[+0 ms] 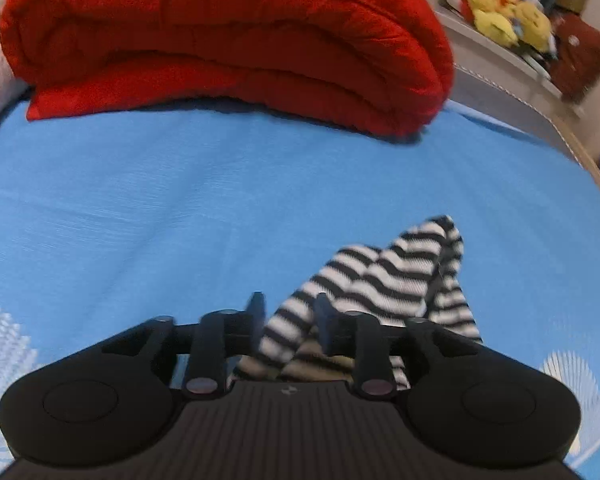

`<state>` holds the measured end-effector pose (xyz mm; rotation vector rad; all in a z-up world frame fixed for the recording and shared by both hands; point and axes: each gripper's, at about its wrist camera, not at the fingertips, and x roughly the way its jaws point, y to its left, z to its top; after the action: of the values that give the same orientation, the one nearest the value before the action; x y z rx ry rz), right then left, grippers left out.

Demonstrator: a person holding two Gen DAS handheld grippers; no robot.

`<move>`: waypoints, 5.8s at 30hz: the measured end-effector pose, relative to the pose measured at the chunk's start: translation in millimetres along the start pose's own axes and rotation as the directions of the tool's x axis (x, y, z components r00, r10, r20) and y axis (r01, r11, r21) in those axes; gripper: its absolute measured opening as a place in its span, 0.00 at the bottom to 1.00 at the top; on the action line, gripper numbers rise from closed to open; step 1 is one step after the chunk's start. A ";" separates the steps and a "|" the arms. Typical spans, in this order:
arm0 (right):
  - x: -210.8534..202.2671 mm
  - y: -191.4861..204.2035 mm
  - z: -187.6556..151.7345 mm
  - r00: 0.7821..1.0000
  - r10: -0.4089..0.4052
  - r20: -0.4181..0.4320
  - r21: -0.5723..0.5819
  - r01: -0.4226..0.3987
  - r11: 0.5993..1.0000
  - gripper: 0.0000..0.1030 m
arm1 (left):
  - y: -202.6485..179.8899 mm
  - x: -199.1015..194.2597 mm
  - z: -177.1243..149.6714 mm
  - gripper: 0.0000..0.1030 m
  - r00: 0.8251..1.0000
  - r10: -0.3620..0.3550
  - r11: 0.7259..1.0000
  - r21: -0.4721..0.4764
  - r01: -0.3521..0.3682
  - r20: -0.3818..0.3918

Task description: Fold small clothes

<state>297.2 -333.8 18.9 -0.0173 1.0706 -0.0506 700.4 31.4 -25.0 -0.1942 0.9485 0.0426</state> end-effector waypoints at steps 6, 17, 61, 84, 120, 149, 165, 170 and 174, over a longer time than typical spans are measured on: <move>2.0 1.2 -0.7 1.000 -0.001 -0.010 -0.009 0.001 1.000 0.36 | -9.3 26.8 -1.1 0.47 1.000 0.005 1.000 -0.020 -0.005 -0.001; -6.4 -10.4 3.5 0.999 0.032 0.000 0.062 -0.032 0.998 0.36 | -55.1 -35.5 -28.5 0.01 0.991 -0.088 0.935 0.351 0.047 0.100; -44.2 1.0 -21.3 0.799 0.552 0.239 0.471 -0.593 0.654 0.01 | 153.7 -315.2 -305.4 0.01 0.920 -0.370 0.854 -0.341 0.393 0.132; 13.2 3.0 -48.9 0.885 0.454 -0.104 0.468 -0.359 0.807 0.04 | 170.6 -259.5 -331.5 0.00 0.967 -0.172 0.924 -0.371 0.092 -0.188; -171.4 -38.3 -76.8 0.923 0.298 0.242 0.250 -0.356 0.900 0.36 | 159.9 -455.6 -350.3 0.04 0.990 -0.141 0.984 -0.111 0.139 -0.009; -115.4 -40.0 -256.7 0.920 0.226 -0.320 0.292 -0.132 0.947 0.56 | 196.2 -395.7 -501.2 0.49 0.904 -0.021 0.978 -0.199 -0.071 -0.427; -131.5 -61.4 -256.0 0.934 0.256 -0.248 0.380 -0.149 0.913 0.15 | 200.9 -413.0 -499.7 0.12 0.951 -0.069 0.971 -0.241 -0.007 -0.303; -126.2 -50.9 -260.7 0.933 0.204 -0.297 0.331 -0.100 0.938 0.36 | 197.2 -401.8 -507.9 0.36 0.925 -0.041 0.978 -0.207 -0.041 -0.378; -123.0 -46.7 -262.5 0.928 0.205 -0.309 0.307 -0.107 0.946 0.36 | 198.9 -396.0 -513.0 0.36 0.921 -0.037 0.979 -0.198 -0.045 -0.389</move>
<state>6.5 -371.6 2.7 0.3511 1.3977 -0.0635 33.3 151.7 -23.9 -0.4015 1.3459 0.1085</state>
